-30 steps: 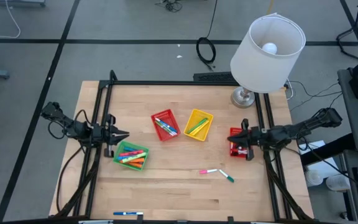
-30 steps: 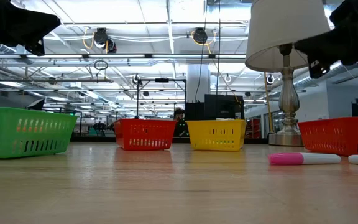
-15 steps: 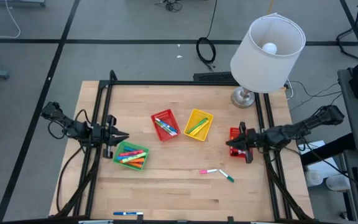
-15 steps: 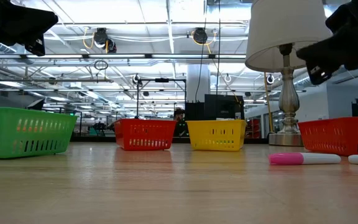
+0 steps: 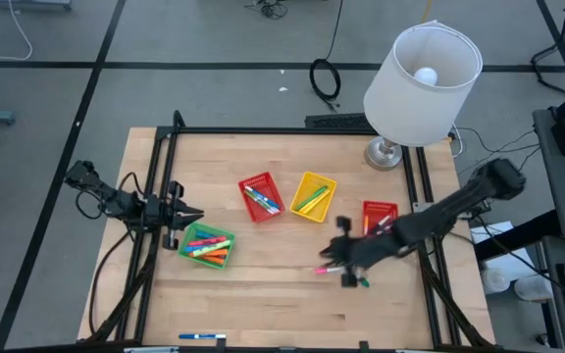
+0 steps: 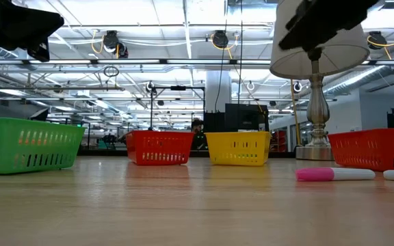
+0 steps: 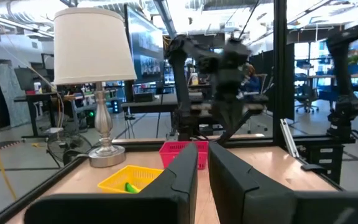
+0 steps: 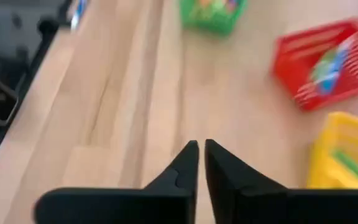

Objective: Pick & Place Markers
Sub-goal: Put the pink marker into the right red bin

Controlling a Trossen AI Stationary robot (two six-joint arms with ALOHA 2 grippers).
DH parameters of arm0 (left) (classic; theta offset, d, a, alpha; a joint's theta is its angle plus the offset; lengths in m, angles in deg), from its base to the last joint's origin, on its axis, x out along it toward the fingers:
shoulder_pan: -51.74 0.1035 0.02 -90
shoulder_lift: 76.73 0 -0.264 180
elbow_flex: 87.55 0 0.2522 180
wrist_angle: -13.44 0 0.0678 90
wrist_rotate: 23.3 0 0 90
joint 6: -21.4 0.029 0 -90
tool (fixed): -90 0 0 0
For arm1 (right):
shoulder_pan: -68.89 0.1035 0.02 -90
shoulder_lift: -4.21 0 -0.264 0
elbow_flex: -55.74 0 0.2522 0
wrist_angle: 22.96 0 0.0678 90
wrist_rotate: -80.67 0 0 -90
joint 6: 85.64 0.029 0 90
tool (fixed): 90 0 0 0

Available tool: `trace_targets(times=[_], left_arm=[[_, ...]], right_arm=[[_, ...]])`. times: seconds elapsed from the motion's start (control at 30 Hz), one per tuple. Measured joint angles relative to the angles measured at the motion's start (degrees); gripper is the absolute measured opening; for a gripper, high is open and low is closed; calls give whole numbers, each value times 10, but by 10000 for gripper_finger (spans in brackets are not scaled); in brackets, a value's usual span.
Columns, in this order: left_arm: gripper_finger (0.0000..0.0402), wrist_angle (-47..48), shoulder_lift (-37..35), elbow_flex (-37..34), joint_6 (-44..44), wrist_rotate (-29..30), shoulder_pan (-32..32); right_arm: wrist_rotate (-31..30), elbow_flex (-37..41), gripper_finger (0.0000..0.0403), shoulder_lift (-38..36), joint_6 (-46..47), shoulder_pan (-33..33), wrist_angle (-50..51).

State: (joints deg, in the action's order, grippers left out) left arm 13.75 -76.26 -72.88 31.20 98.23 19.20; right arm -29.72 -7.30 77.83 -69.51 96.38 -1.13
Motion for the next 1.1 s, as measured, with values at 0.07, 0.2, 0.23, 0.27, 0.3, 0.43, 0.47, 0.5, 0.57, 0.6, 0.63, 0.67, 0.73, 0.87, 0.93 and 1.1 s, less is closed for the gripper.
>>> trace_targets(times=[0.07,0.2,0.23,0.27,0.3,0.43,0.47,0.5,0.57,0.6,0.63,0.67,0.73,0.87,0.93,1.1], left_arm=[[47,0,0,0,-8,0,0],[47,0,0,0,-14,0,0],[47,0,0,0,-14,0,0],[47,0,0,0,-16,0,0],[47,0,0,0,-16,0,0],[47,0,0,0,-16,-1,0],[47,0,0,0,-16,-1,0],[47,0,0,0,-17,-1,0],[47,0,0,0,-18,-1,0],[47,0,0,0,-18,-1,0],[47,0,0,0,-18,-1,0],[47,0,0,0,-18,-1,0],[47,0,0,0,-18,-1,0],[47,1,0,0,-18,-1,0],[47,3,0,0,-18,-1,0],[47,4,0,0,-17,-1,0]], right_arm=[[26,-67,28,70,12,4,59],[57,-164,84,175,21,12,174],[57,-178,101,194,22,14,197],[56,-188,118,211,22,16,212],[56,-194,136,223,23,16,224],[58,-191,200,248,43,18,248],[58,-187,214,250,45,18,247],[58,-182,225,251,48,19,247],[57,-172,242,250,57,20,240],[57,-165,248,250,59,20,230],[57,-158,251,250,59,20,220],[57,-150,252,250,59,21,211],[57,-132,251,250,60,25,188],[57,-96,238,250,60,38,136],[58,-83,227,250,61,44,132],[57,-51,197,250,90,49,108]])
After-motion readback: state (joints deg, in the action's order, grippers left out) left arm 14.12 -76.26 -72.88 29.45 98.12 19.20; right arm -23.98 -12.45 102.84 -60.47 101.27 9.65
